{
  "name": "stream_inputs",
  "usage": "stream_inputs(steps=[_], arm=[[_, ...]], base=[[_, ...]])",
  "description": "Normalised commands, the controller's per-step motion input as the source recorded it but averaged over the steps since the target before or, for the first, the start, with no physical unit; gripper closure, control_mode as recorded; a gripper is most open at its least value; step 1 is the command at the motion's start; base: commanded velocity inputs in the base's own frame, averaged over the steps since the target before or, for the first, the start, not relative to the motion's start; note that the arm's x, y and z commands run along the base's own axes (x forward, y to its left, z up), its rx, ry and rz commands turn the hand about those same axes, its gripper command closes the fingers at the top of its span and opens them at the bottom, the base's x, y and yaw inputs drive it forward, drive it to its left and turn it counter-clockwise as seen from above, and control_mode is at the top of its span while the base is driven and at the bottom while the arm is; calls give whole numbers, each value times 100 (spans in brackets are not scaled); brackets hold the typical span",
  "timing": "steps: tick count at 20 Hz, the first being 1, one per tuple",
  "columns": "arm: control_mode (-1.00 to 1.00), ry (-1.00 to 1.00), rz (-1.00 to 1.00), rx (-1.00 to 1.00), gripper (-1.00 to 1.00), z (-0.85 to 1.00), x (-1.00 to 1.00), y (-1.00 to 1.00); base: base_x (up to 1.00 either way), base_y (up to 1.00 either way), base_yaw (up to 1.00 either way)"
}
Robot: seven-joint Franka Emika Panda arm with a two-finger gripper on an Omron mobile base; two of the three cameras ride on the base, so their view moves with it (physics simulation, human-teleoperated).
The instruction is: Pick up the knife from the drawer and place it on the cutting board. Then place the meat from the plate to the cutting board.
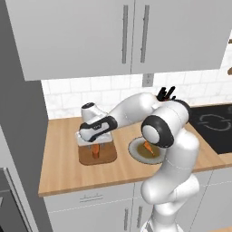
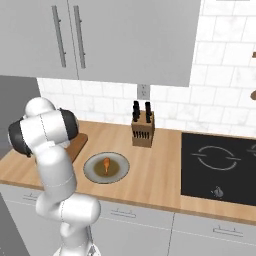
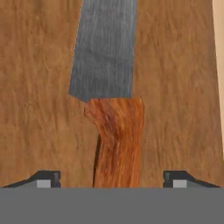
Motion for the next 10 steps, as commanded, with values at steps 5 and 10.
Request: stream_inputs(steps=[5, 10], arm=[[-100, -14, 0, 0, -100, 39, -39, 0], [-100, -21, 0, 0, -100, 59, -60, -8]], base=[[0, 0, 0], [0, 0, 0]])
